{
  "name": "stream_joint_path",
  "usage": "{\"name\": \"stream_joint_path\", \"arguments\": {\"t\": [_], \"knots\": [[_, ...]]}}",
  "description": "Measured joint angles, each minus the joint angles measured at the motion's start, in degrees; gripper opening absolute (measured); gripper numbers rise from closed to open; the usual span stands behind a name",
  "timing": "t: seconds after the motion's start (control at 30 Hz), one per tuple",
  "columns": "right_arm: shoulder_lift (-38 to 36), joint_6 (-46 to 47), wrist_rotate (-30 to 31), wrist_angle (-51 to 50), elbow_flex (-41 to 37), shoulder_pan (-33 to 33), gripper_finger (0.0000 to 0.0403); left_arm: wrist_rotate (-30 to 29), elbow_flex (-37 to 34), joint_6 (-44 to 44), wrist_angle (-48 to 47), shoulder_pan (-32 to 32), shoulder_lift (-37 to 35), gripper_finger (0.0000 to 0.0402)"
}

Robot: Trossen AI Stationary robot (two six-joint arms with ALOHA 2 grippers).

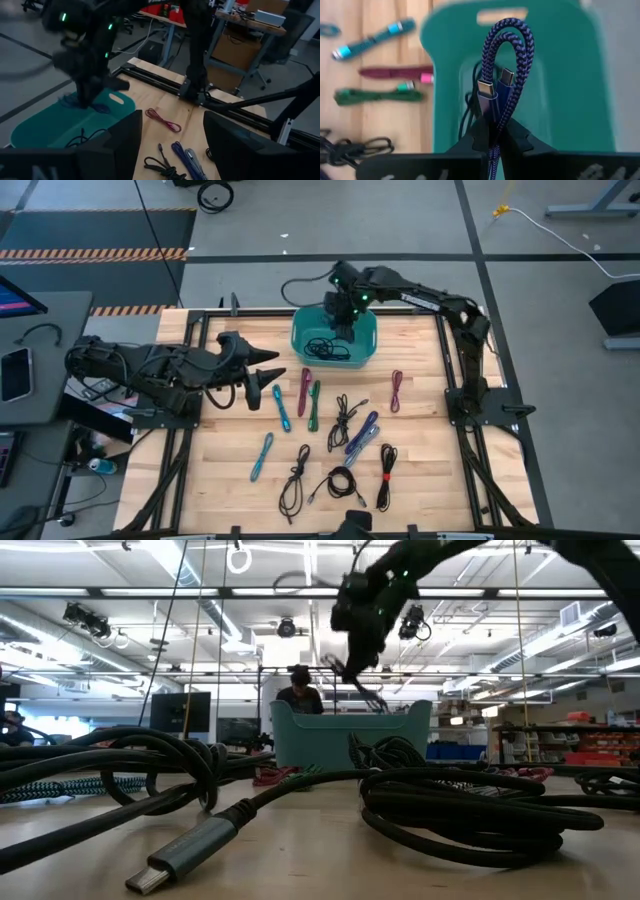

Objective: Pick and place USB-C Cables
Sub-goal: Put the left purple charger cable into the light blue bin

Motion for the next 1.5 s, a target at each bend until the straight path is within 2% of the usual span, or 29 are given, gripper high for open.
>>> {"name": "stream_joint_path", "arguments": {"t": [0.47, 0.8, 1.07, 1.4, 1.5], "knots": [[8.7, -5.7, 4.5, -8.7, 0.0, -1.3, 0.0023, 0.0, 0.0, 0.0, -0.3, 0.0, 0.0, 0.0217], [11.5, -6.7, 3.6, -6.8, 0.0, -0.6, 0.0022, 0.0, 0.0, 0.0, -0.3, 0.0, 0.0, 0.0217], [13.8, -8.5, 1.8, -7.6, -0.7, 2.4, 0.0022, 0.0, 0.0, 0.0, -0.3, 0.0, 0.0, 0.0217], [14.2, -9.5, 3.3, -6.2, -4.5, 3.9, 0.0022, 0.0, 0.0, 0.0, -0.4, 0.0, 0.0, 0.0217], [14.1, -9.6, 3.5, -6.2, -4.5, 4.0, 0.0043, 0.0, 0.0, 0.0, -0.3, 0.0, 0.0, 0.0217]]}}
